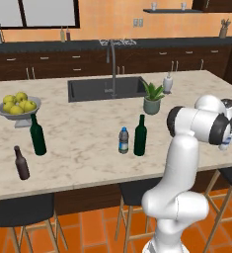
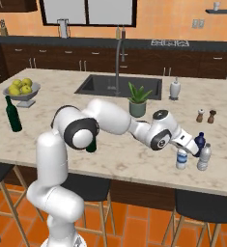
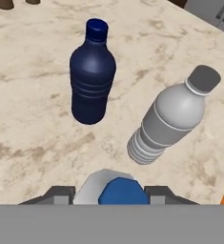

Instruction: Move the plastic bottles in the middle to the plastics group, and the glass bottles in the middle to the glass group.

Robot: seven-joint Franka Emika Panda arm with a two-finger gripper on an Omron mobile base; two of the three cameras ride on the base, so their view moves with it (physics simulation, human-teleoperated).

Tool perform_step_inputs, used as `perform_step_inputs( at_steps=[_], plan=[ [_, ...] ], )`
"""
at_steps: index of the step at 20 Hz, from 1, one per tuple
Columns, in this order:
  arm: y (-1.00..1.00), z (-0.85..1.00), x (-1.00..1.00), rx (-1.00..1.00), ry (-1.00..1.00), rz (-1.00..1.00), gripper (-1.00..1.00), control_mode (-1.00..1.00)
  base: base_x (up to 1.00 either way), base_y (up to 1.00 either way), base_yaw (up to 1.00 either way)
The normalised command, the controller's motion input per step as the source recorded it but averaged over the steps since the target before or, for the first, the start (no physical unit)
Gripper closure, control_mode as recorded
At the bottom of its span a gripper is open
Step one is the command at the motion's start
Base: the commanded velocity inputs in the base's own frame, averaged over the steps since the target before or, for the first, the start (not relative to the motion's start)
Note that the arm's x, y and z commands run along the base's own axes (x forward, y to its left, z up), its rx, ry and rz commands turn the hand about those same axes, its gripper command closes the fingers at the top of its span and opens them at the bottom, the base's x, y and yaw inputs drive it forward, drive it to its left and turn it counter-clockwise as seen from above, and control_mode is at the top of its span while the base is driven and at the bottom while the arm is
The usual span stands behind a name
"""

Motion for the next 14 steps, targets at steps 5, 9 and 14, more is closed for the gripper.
perform_step_inputs(
  at_steps=[5,9,14],
  plan=[
    [-0.08,-0.21,0.00,-0.03,-0.01,0.00,-1.00,-1.00,0.00,0.00,0.00],
    [0.00,0.15,-0.01,0.00,-0.18,0.01,-1.00,-1.00,0.00,0.00,0.00],
    [0.00,0.39,-0.23,0.00,-0.19,0.01,-1.00,-1.00,0.00,0.00,0.00]
  ],
)
